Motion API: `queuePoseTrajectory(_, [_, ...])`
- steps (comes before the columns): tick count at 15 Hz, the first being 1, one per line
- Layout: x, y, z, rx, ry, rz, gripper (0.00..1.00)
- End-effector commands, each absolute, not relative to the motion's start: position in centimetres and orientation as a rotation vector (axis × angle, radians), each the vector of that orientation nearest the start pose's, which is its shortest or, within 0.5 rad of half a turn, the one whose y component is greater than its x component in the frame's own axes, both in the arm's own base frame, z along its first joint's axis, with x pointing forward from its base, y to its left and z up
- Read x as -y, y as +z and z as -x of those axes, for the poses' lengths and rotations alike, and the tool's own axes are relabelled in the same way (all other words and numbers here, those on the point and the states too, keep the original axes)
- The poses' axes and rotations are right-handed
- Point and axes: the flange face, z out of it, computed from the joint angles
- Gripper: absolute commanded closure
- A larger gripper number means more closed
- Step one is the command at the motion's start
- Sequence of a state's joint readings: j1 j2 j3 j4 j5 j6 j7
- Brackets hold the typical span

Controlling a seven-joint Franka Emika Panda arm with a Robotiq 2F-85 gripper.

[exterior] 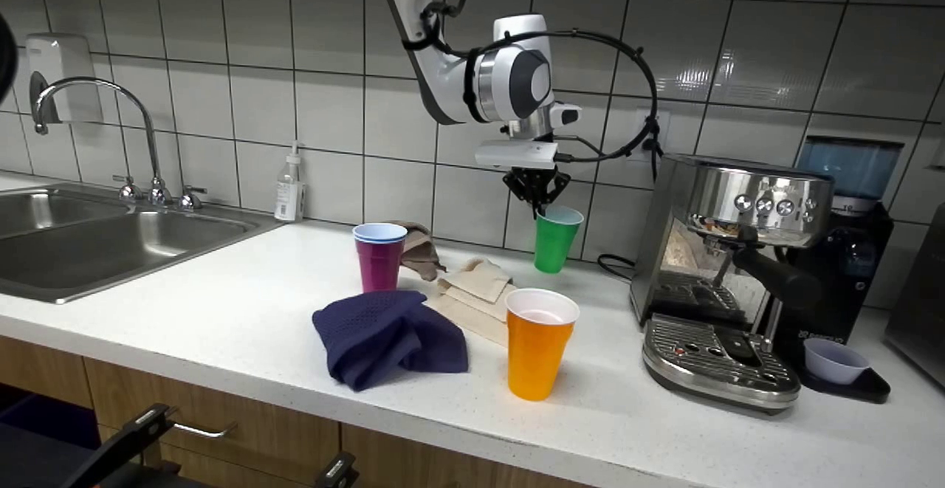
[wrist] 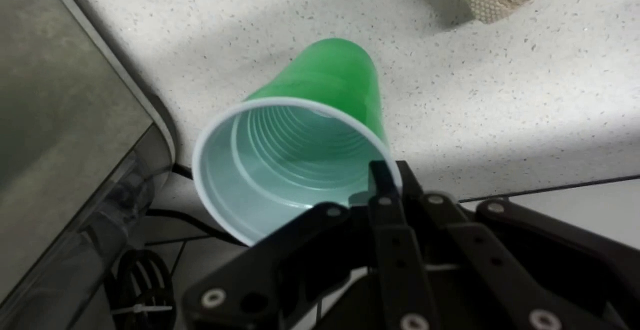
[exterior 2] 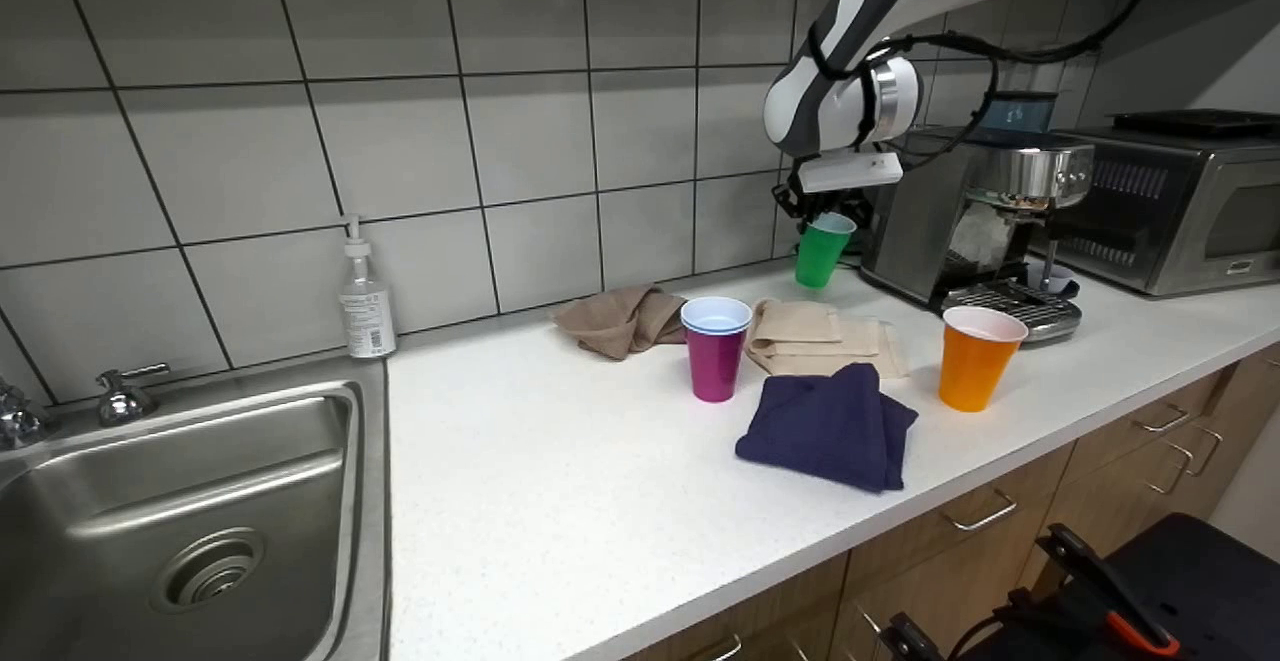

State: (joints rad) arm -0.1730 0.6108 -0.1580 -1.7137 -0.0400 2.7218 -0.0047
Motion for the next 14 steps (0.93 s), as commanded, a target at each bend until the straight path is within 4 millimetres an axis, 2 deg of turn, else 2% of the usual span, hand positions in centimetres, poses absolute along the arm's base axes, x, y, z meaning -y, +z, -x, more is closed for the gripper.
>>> queuePoseTrajectory(1, [21.0, 30.0, -65.1, -0.359, -0.691, 3.22, 0.99])
queuePoseTrajectory(8, [19.7, 32.6, -61.4, -0.305, -0.79, 3.201, 0.99])
queuePoseTrajectory(14, [17.2, 34.1, -58.2, -0.227, -0.833, 3.179, 0.99])
